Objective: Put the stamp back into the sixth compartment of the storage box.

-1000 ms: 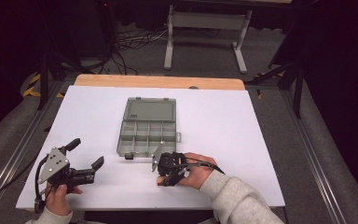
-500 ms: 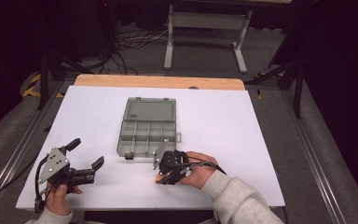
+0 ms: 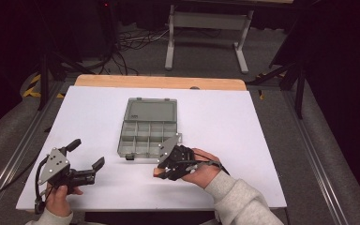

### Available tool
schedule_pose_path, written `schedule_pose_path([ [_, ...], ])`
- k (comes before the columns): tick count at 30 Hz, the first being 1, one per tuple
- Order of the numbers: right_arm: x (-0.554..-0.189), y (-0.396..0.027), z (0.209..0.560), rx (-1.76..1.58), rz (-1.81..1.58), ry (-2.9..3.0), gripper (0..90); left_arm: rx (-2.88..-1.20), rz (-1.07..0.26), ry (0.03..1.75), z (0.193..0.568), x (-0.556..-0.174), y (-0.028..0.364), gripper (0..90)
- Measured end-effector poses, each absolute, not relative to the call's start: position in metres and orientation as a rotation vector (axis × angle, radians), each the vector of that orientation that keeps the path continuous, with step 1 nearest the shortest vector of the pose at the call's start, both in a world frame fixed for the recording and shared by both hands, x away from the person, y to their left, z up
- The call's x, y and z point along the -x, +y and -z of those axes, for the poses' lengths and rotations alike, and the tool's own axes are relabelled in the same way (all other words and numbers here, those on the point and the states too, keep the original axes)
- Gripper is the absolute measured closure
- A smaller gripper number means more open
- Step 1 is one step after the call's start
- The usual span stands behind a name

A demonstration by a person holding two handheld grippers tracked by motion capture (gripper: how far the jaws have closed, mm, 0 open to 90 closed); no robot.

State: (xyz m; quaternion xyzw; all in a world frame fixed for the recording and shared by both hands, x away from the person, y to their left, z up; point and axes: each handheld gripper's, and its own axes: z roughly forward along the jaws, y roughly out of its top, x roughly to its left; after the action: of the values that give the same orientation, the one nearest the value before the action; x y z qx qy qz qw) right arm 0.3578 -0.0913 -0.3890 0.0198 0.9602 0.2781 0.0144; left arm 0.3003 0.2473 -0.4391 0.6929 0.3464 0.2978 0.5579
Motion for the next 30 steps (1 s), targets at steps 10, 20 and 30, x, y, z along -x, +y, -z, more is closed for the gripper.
schedule_pose_path([
  [10,-0.360,-0.097,0.378,-0.088,-0.971,2.928,66.1,-1.636,-0.700,0.821,0.439,-0.300,0.247,0.8],
  [20,-0.364,-0.099,0.369,-0.094,-1.060,2.864,66.1,-1.635,-0.699,0.819,0.440,-0.301,0.246,0.8],
  [30,-0.372,-0.093,0.361,-0.119,-1.097,2.829,66.1,-1.635,-0.696,0.817,0.440,-0.301,0.247,0.8],
])
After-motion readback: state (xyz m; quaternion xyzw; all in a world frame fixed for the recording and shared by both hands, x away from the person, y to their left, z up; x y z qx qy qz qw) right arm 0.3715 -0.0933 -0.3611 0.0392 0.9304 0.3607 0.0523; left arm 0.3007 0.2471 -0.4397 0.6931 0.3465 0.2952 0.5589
